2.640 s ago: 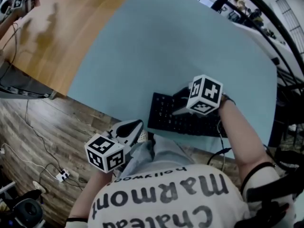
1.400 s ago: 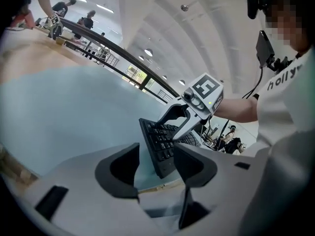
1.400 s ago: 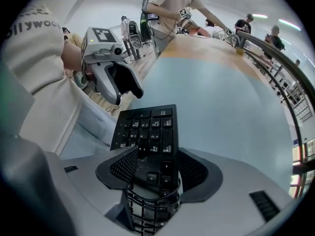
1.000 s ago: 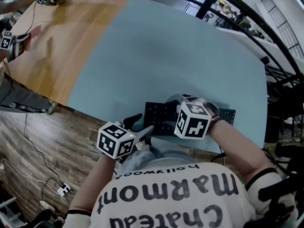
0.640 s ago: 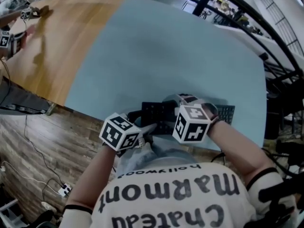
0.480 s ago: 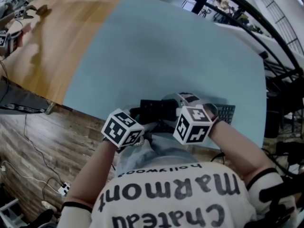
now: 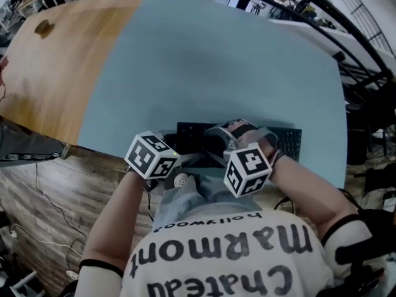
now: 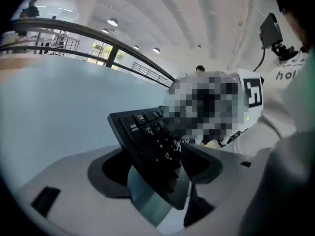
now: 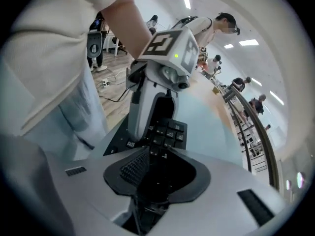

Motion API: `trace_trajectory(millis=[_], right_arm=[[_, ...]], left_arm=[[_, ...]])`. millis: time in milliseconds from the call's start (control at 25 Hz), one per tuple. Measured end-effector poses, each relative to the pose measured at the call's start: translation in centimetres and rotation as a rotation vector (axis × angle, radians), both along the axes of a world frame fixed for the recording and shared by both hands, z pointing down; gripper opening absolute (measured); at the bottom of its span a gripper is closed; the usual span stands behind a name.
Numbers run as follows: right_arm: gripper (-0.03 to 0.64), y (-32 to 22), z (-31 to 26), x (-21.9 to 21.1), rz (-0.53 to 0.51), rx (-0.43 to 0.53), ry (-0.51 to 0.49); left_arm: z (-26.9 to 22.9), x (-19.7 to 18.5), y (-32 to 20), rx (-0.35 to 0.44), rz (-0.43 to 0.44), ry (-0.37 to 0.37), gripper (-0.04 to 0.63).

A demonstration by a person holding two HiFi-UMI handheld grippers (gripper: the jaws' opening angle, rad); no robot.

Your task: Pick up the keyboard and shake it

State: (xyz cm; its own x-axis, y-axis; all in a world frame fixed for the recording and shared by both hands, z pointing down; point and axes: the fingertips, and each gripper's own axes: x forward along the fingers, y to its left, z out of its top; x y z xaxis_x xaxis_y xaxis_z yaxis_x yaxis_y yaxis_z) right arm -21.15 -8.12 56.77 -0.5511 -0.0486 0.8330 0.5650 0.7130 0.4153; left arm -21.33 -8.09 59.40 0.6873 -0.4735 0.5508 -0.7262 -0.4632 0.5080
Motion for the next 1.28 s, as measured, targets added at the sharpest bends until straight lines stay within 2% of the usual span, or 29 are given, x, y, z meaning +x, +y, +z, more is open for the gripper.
trace_trajectory(millis=[80,200,480,840,1040,1280], right_arm=[[0.097,0.1,0.0,0.4,0.022,-0.02,-0.026],[0.111,-0.3,-0.3,0.4,0.103,-0.104,-0.048],[0.13,-1.3,-1.2,0.5,0.178,-0.209,-0.049],[0.13,-4.8,-2.9,2.3,0.351,-0.218,-0.123],[0.109,-6.8,-3.2,6.2,0.455,-0.256,-0.175],[0.095,-9.5,-2.6,12.3,0.644,-0.371,-0.287]], left_arm=[[-0.3,0.0,-0.3,-0.003,-0.012,0.023,0.308],[-0.5,-0.1,-0.4,0.024,-0.02,0.006,0.299],[-0.6,-0.1,0.1,0.054,-0.002,0.003,0.291],[-0.7,-0.6,0.4,0.065,0.009,-0.007,0.285],[-0.9,0.9,-0.3,0.064,0.01,-0.006,0.284],[0.0,2.6,-0.3,0.119,0.033,0.011,0.258]])
